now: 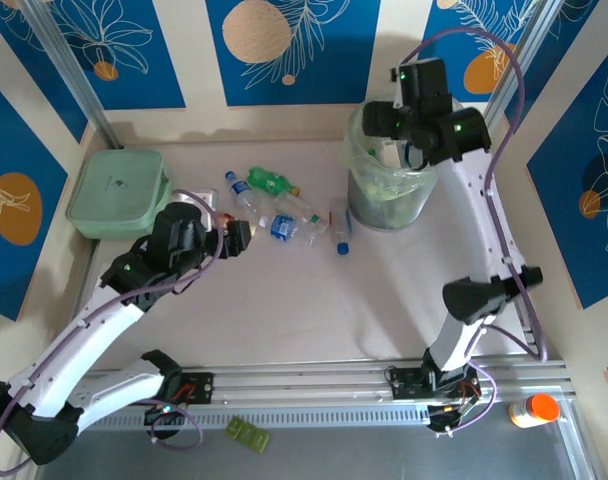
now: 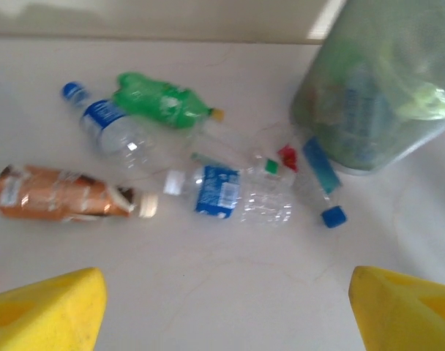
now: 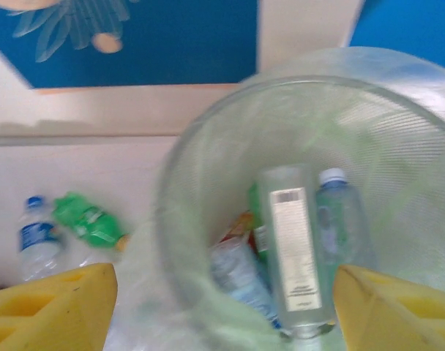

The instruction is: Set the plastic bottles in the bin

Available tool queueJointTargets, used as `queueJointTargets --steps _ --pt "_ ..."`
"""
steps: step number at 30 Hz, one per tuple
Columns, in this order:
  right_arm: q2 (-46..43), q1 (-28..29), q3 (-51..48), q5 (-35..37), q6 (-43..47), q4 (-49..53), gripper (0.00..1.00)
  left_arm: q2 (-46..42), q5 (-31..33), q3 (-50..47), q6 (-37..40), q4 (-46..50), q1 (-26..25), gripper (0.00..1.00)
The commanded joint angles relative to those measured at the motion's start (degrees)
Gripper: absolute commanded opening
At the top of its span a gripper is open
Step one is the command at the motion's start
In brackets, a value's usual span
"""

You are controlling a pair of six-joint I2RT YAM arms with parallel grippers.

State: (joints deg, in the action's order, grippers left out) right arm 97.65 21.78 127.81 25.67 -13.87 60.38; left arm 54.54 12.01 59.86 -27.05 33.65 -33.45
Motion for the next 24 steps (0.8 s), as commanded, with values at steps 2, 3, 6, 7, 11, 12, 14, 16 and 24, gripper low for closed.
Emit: queueJointTargets --steps 2,3,6,7,11,12,14,16,24 --pt "-10.05 7.12 -13.67 -0.52 0.19 -7.74 0.77 3.73 6.6 3.09 -11.68 12.56 6.39 0.87" --pt "-12.57 8.46 -17.55 -1.25 -0.41 -9.05 0.77 4.62 6.65 3.17 -13.53 13.98 8.26 0.87" --pt "-18.77 10.93 -27.72 -4.15 -3.43 -11.37 0.77 7.43 7.65 3.38 -17.49 17.66 13.78 0.88" --pt "-20.86 11.43 -31.14 -5.44 -4.52 -12.12 0.77 8.67 8.5 3.66 -19.4 19.5 15.69 0.89" --pt "-27.48 13.81 -42.87 -7.47 -7.1 -14.78 0.77 13.2 7.96 3.73 -27.59 25.32 23.81 0.94" --pt "-28.89 14.4 -45.54 -7.52 -7.99 -15.29 0.77 13.82 6.75 2.97 -28.93 25.22 25.88 0.95" --pt "-31.31 14.95 -49.97 -9.1 -9.26 -16.24 0.77 14.43 5.75 1.35 -32.73 25.22 28.94 0.98" --pt "-33.78 15.61 -53.89 -9.48 -10.56 -17.28 0.77 14.68 7.17 -0.24 -37.03 25.45 31.77 0.99" --pt "-40.59 16.51 -61.89 -11.13 -12.77 -20.11 0.76 18.53 5.64 -5.1 -56.5 24.85 36.62 0.99"
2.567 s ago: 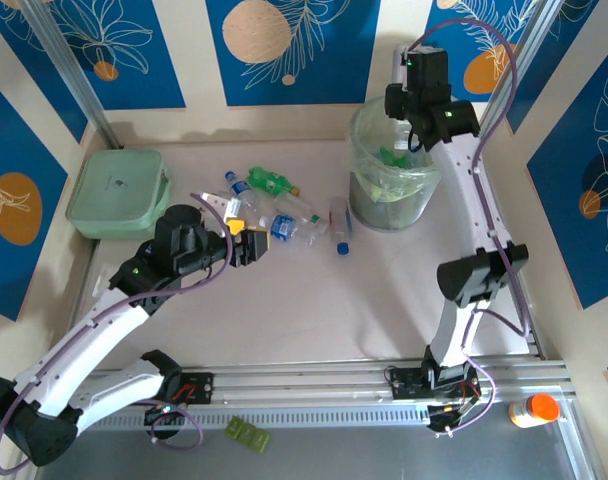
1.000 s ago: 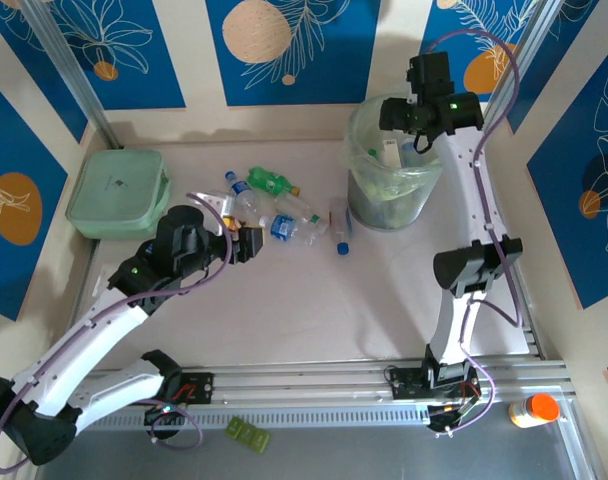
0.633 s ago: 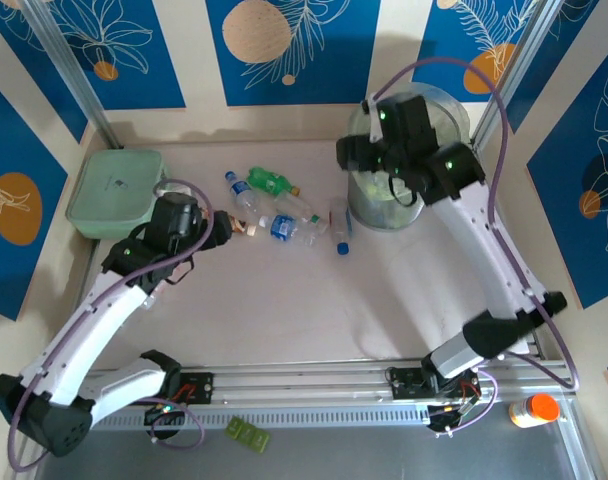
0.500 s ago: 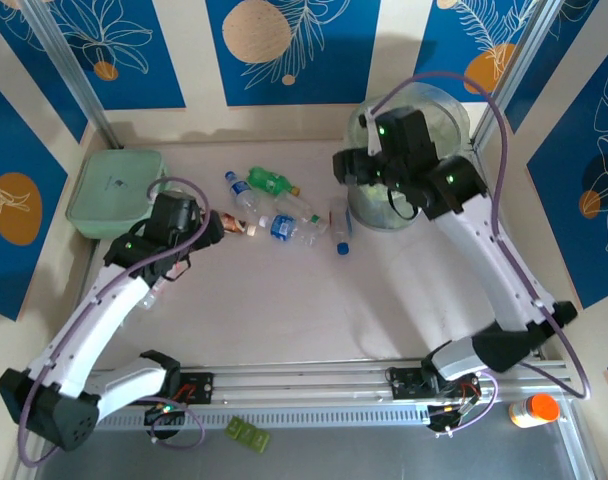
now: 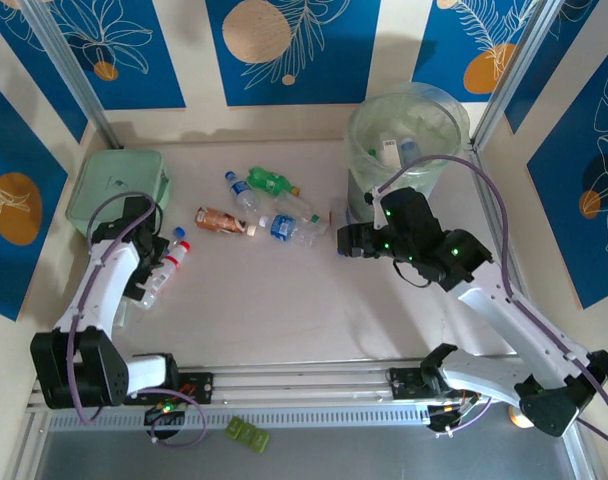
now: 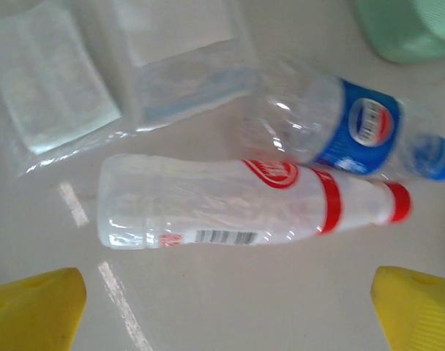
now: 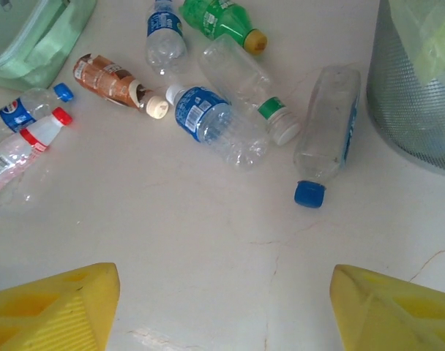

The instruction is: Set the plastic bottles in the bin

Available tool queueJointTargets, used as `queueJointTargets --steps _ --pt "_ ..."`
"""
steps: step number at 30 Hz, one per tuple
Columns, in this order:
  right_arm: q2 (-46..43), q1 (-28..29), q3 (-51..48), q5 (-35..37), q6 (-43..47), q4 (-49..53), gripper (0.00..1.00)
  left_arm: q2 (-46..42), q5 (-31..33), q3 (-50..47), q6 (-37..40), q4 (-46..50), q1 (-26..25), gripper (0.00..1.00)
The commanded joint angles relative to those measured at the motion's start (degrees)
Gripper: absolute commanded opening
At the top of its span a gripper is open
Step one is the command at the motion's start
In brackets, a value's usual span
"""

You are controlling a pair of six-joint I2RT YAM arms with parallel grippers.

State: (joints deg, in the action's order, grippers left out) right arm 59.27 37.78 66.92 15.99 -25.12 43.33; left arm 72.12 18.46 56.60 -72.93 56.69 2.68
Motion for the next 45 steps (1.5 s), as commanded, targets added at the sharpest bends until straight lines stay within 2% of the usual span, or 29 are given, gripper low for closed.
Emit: queueJointTargets --steps 1,5,10,16,26,30,41,45 --pt "-2.83 0.52 -1.59 -1.28 -1.42 -3.4 0.76 1.05 -1.39 -3.16 -13.13 0.62 0.49 0.99" --pt "-4.51 0.54 -2.99 -1.39 -0.98 -3.93 0.76 3.24 -0.17 -3.77 -19.55 0.28 0.49 0.99" --pt "-5.9 0.54 -4.45 -1.18 -0.72 -4.04 0.76 5.14 2.36 -0.97 -22.72 3.15 0.66 0.99" --pt "-6.4 0.54 -5.7 -0.86 -0.55 -5.27 0.76 8.08 0.12 -1.31 -28.8 2.23 0.64 0.99" --pt "-5.57 0.72 -5.22 -0.3 0.34 -4.14 0.76 15.61 -1.75 1.07 -32.97 -3.47 0.58 0.99" --pt "-5.12 0.97 -4.86 -0.36 0.0 -3.78 0.76 18.76 -0.47 1.81 -33.53 -4.13 0.64 1.0" --pt "-4.43 2.19 -4.34 0.65 -0.36 -3.0 0.76 22.77 0.33 0.44 -30.42 -6.92 0.66 0.78" --pt "-4.5 2.88 -4.08 1.13 -0.81 -3.08 0.76 22.06 0.73 -0.3 -28.03 -7.0 0.66 0.66"
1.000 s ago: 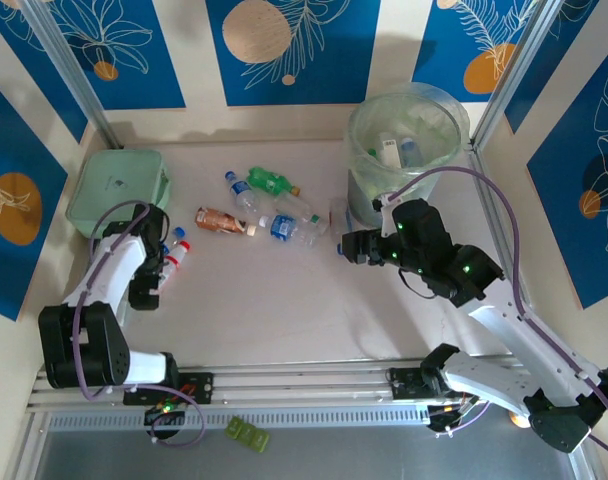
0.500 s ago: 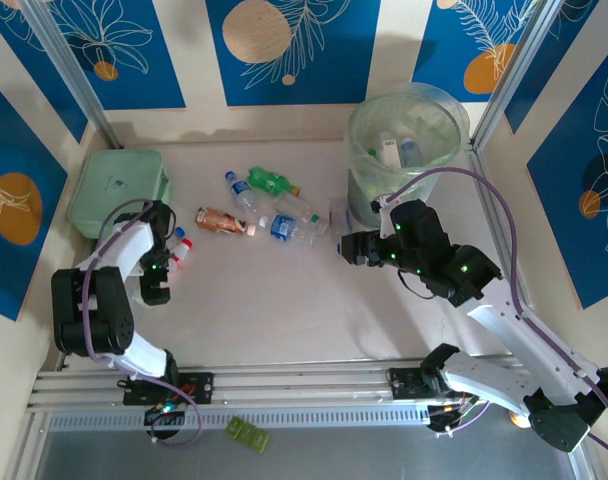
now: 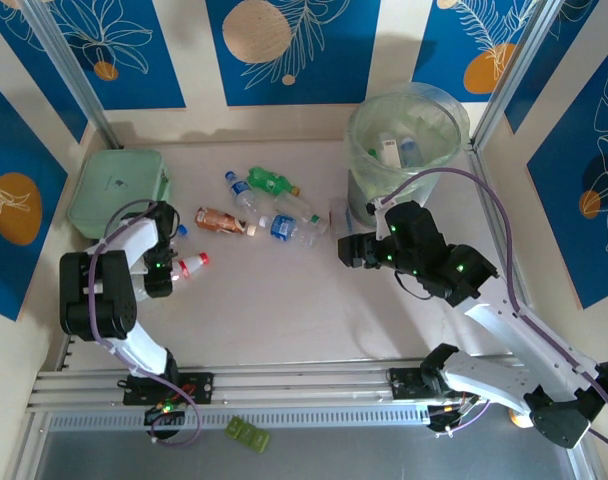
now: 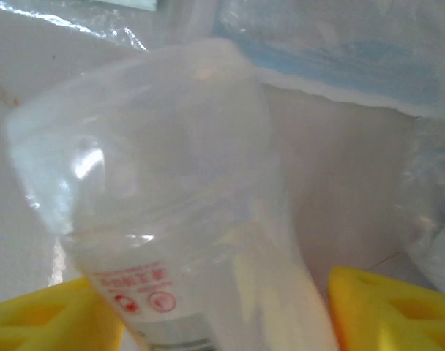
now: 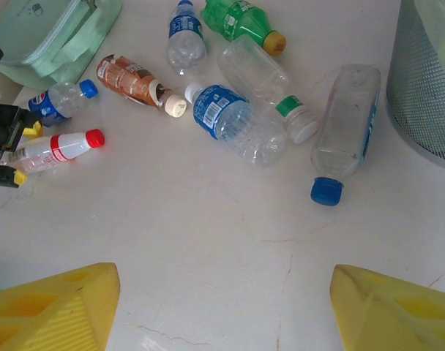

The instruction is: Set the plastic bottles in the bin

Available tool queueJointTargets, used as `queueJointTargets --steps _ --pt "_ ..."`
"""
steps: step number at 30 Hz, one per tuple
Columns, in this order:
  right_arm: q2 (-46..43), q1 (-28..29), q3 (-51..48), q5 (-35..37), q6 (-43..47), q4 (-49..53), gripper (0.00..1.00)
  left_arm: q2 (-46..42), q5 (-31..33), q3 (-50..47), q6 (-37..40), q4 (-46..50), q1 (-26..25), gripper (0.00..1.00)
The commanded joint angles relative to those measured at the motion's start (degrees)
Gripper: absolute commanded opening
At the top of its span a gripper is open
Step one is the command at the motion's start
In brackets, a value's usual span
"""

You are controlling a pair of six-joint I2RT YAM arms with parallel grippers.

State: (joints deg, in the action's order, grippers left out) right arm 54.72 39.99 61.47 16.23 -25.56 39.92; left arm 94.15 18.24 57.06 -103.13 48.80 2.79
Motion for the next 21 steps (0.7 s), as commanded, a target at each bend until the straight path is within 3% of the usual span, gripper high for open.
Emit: queueJointTargets --steps 1,5,12,18,21 --pt "0.01 0.94 1.37 1.09 -0.44 0.33 0.76 -0.38 1.08 -1.01 2.96 0.8 0.55 0.62" --pt "-0.26 1.8 1.72 2.2 -0.54 0.83 0.76 -2.38 0.12 -2.25 5.54 0.26 0.55 0.51" --pt "-1.01 2.82 3.2 2.78 -0.81 2.1 0.76 -8.63 -3.4 -2.83 12.43 1.44 -0.06 0.5" --pt "-1.44 2.98 4.34 0.82 -0.2 2.7 0.76 -17.37 -5.15 -0.78 22.09 4.73 -4.35 0.49" --pt "-1.46 3.25 5.07 -0.37 -0.99 2.12 0.78 -23.46 -7.25 -1.51 28.91 0.15 -6.76 0.43"
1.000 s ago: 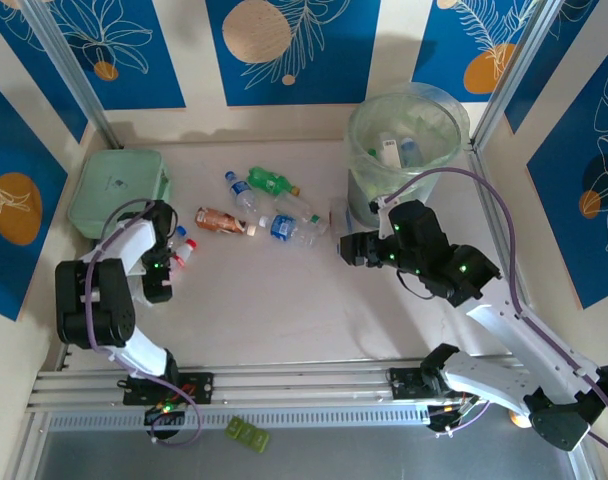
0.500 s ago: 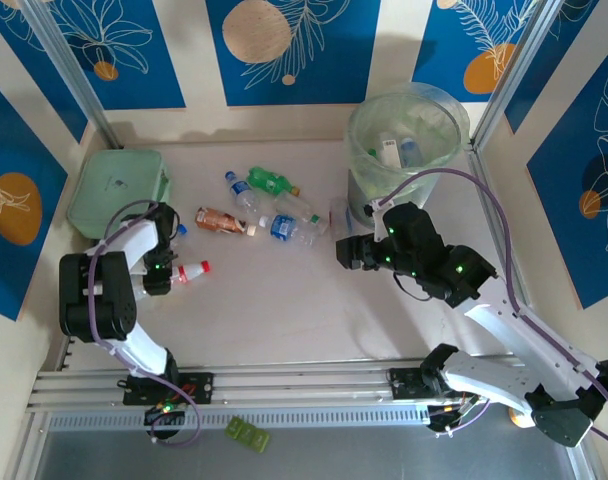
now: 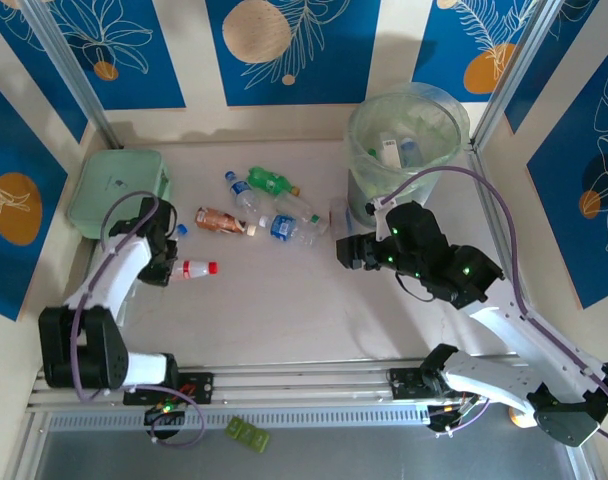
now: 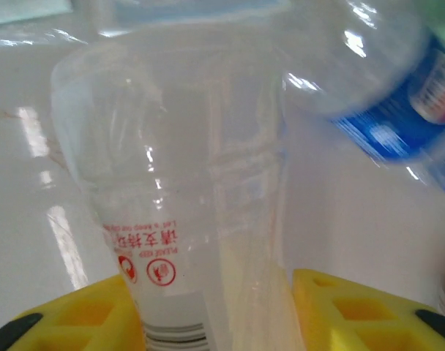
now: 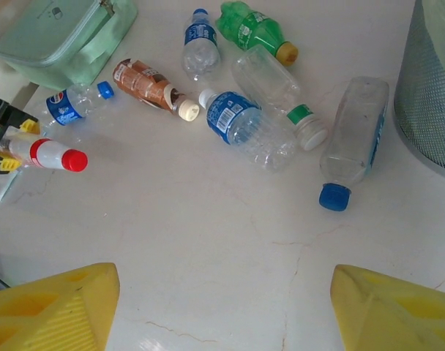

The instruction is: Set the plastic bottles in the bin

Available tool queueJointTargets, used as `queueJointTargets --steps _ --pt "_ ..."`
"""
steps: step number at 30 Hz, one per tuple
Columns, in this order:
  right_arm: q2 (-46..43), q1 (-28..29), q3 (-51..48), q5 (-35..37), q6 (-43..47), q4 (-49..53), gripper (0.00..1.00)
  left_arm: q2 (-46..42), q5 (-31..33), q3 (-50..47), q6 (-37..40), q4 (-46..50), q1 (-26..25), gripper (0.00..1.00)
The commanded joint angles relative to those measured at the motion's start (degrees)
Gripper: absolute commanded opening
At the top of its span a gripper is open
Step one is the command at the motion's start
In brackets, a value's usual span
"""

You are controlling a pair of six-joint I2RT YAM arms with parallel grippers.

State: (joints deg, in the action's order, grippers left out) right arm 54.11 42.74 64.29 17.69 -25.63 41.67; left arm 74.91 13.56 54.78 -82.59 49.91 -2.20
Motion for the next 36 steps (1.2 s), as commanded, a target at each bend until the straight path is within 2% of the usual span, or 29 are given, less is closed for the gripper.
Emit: queueJointTargets --steps 1,5,8,10,12,15,18,22,25,30,36 --pt "-0.68 0.48 2.94 -2.11 -1.3 0.59 0.78 -5.84 -3.81 1.16 10.69 -1.83 -2.24 0.43" --pt "-1.4 0.49 3.41 -9.16 -0.18 -2.03 0.78 -8.68 -12.59 2.81 21.46 -9.67 -3.76 0.41" --pt "-1.75 -0.3 2.42 -16.16 0.03 -5.27 0.76 -10.56 -22.7 2.46 28.94 -20.1 -5.86 0.41" --pt "-1.22 -1.03 2.42 -20.41 -0.24 -6.34 0.76 -12.37 -31.32 0.32 31.5 -30.7 -7.31 0.43" --pt "-0.78 -1.59 2.33 -24.57 -0.64 -7.73 0.77 -13.55 -39.59 -2.84 28.84 -43.25 -7.95 0.45" --pt "0.28 -2.76 2.15 -30.4 -2.02 -10.39 0.77 -11.48 -50.76 -6.43 18.5 -68.56 -9.26 0.46" --pt "1.38 -4.45 2.98 -32.95 -3.92 -11.88 0.79 -7.13 -57.06 -5.6 11.82 -88.05 -12.05 0.46" --pt "2.91 -9.22 2.17 -42.38 -10.57 -19.25 0.86 -2.72 -62.17 -4.15 5.75 -107.63 -16.36 0.46" --pt "3.95 -9.69 2.98 -44.82 -12.43 -22.17 0.89 -1.22 -64.3 -3.8 3.49 -115.46 -19.16 0.45" --pt "6.11 -9.66 5.11 -46.11 -12.91 -23.96 0.92 -1.15 -67.62 -3.56 3.14 -121.79 -22.89 0.44" --pt "9.31 -10.4 11.15 -46.9 -13.91 -26.01 0.97 -2.89 -71.22 -3.45 8.78 -116.89 -27.31 0.43"
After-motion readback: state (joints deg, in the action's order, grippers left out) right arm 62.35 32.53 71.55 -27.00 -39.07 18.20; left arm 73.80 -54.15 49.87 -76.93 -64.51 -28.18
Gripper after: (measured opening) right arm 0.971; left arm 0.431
